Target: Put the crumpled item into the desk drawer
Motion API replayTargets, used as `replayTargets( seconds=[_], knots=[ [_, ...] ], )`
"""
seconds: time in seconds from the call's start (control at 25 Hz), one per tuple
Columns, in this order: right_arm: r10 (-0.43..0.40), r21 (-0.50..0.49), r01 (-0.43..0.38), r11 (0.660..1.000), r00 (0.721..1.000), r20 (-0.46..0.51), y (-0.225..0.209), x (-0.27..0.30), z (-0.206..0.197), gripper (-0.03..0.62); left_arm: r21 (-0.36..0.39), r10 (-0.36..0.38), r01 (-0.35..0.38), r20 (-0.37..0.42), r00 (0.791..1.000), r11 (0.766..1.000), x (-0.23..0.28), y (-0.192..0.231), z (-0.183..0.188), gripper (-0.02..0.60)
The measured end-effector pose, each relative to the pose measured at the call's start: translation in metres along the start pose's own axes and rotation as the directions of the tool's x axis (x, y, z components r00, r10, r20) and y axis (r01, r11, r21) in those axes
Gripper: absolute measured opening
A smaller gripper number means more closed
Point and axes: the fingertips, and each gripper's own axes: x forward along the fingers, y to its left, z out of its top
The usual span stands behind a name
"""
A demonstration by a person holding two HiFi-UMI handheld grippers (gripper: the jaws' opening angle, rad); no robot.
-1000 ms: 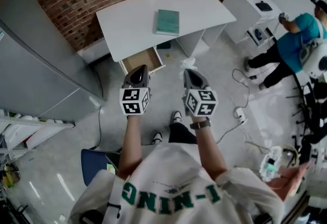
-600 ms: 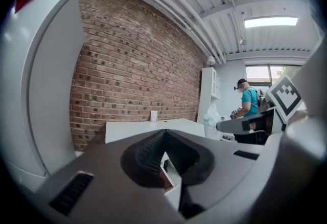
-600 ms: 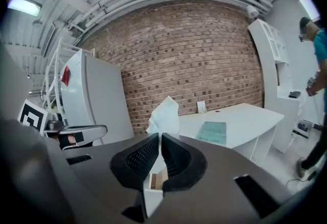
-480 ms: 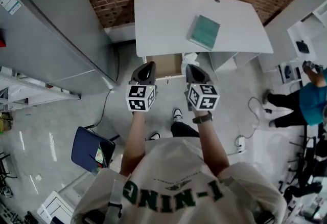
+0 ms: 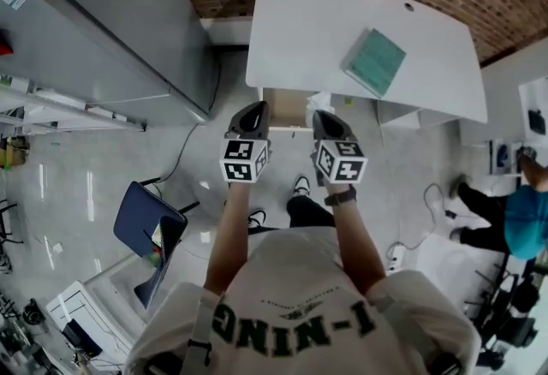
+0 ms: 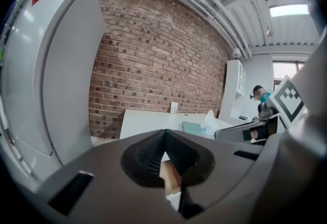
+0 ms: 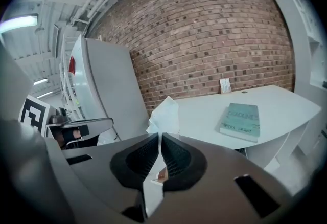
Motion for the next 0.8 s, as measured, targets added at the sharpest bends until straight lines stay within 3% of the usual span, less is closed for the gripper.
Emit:
replayTargets(
  seconds=[0.32, 0.8],
  knots=[
    [0.030, 0.020, -0.028, 0.999, 0.994, -0.102, -0.017, 0.041, -0.033, 0.018, -0.053, 0.032, -0.035, -0.045, 0.998, 0.998, 0.029, 0.012, -0.032, -0.002],
    [0.043, -0.080, -0.065, 0.995, 0.967, -0.252, -0.044, 0.108, -0.102, 0.018, -0.056, 0.011, -0.019, -0.145, 0.989, 0.998, 0.073, 0.028, -0.094, -0.002]
  ],
)
